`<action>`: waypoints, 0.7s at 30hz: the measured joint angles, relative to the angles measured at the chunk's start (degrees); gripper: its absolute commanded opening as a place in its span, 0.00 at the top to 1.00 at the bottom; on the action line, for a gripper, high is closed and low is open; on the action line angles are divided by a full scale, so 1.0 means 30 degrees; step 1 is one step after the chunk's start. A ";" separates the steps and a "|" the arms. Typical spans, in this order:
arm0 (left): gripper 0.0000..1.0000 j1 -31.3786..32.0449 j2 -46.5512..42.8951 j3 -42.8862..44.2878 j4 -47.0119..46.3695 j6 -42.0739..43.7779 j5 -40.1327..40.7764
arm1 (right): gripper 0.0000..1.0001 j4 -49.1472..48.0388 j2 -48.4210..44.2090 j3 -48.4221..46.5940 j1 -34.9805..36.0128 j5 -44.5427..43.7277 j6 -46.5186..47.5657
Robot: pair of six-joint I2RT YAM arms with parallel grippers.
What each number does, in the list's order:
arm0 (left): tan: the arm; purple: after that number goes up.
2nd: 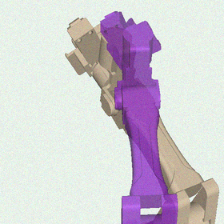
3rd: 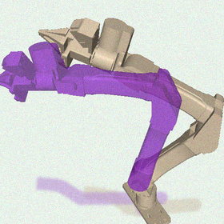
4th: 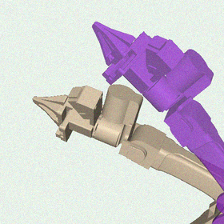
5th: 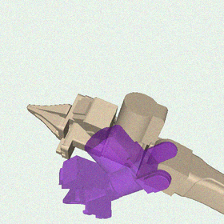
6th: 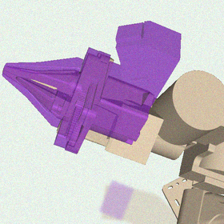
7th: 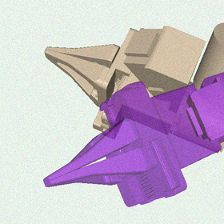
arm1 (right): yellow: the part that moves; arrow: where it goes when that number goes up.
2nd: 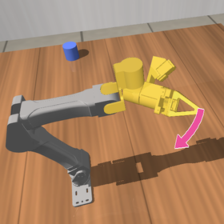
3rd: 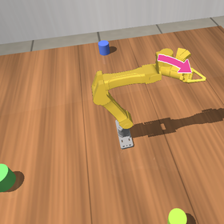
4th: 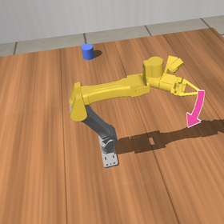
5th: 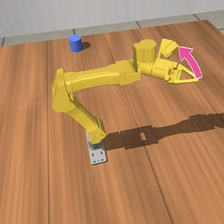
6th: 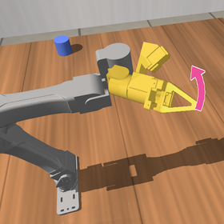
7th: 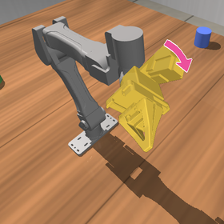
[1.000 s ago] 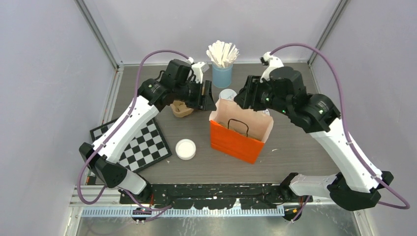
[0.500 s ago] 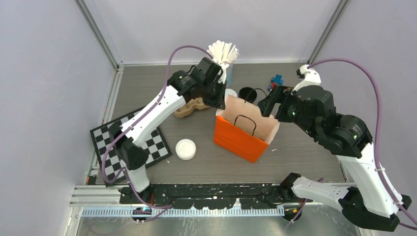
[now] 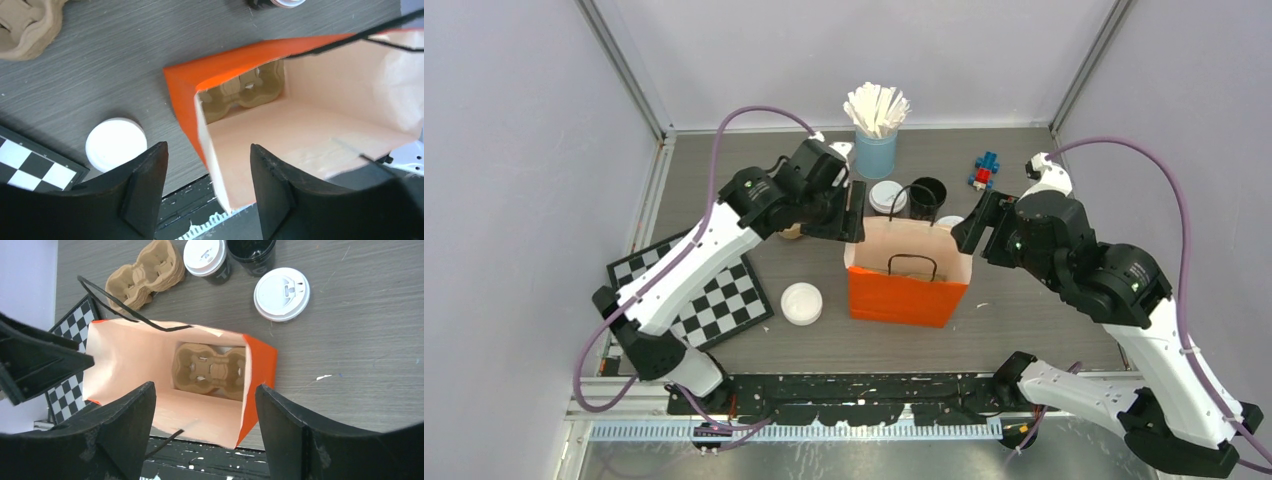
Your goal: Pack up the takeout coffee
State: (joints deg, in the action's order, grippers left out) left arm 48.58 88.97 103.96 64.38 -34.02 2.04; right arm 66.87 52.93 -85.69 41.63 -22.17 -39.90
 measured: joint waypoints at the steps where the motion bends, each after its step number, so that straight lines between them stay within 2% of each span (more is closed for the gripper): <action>1: 0.36 -0.0051 -0.0430 -0.0350 -0.0102 0.0066 0.0022 | 0.25 0.0000 0.0036 0.0058 0.0000 0.0029 -0.0306; 4: 0.38 -0.0379 -0.1515 -0.1392 -0.0517 0.0189 -0.0211 | 0.26 0.0000 0.0175 0.0153 0.0000 0.0066 -0.0933; 7: 0.45 -0.0736 -0.2004 -0.2317 -0.0874 0.0051 -0.0889 | 0.26 -0.0029 0.0226 0.0277 0.0000 -0.0058 -0.1501; 13: 0.55 -0.1195 -0.1960 -0.3111 -0.1727 0.0058 -0.1960 | 0.28 -0.0036 0.0255 0.0627 0.0000 -0.0291 -0.2127; 17: 0.57 -0.1217 -0.1574 -0.3104 -0.2645 0.0182 -0.2499 | 0.29 -0.0313 0.0415 0.0634 0.0000 -0.0328 -0.1792; 19: 0.64 -0.1217 -0.1158 -0.3096 -0.2841 0.0321 -0.2608 | 0.28 -0.0583 0.0495 0.0634 0.0000 -0.0342 -0.1530; 21: 0.80 -0.1217 -0.0648 -0.3082 -0.2783 0.0495 -0.2623 | 0.28 -0.0852 0.0597 0.0641 0.0000 -0.0335 -0.1275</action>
State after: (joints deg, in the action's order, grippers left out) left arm 44.93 87.02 94.72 56.03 -32.53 -5.82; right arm 64.31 54.72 -83.77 41.63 -23.18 -43.72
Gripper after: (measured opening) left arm 0.375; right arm 0.716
